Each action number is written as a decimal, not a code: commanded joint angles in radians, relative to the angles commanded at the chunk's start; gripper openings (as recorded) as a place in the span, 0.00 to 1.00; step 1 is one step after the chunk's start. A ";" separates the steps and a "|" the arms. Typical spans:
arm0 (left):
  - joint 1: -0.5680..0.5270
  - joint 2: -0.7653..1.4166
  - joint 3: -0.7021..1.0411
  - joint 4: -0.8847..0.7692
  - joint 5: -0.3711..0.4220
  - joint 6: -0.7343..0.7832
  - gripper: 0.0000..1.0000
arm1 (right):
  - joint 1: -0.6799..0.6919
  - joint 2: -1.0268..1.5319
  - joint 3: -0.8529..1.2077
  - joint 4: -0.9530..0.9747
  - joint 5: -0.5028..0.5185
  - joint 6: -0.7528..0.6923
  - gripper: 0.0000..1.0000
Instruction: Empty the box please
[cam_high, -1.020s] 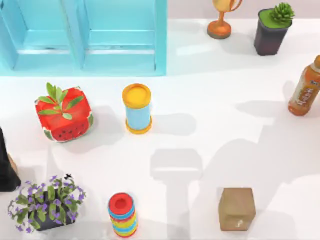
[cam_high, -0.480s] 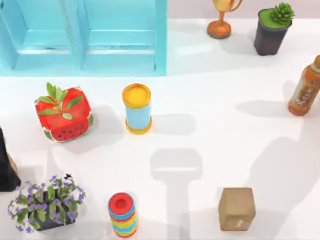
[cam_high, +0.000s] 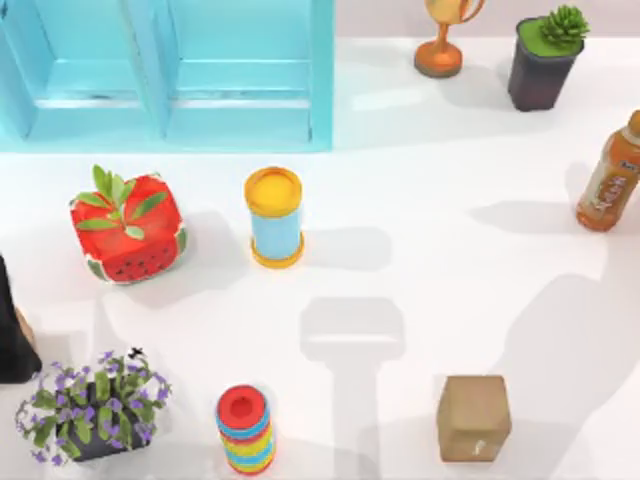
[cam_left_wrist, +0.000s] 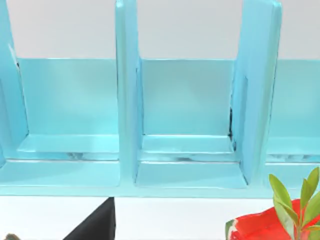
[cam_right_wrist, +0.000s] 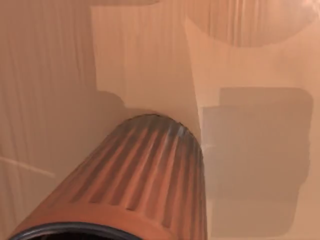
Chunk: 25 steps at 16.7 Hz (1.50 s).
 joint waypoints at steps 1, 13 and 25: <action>0.000 0.000 0.000 0.000 0.000 0.000 1.00 | 0.000 0.000 0.000 0.000 0.000 0.000 0.70; 0.000 0.000 0.000 0.000 0.000 0.000 1.00 | 0.000 0.000 0.000 0.000 0.000 0.000 0.00; 0.000 0.000 0.000 0.000 0.000 0.000 1.00 | -0.023 -0.070 0.132 -0.142 0.019 0.020 0.00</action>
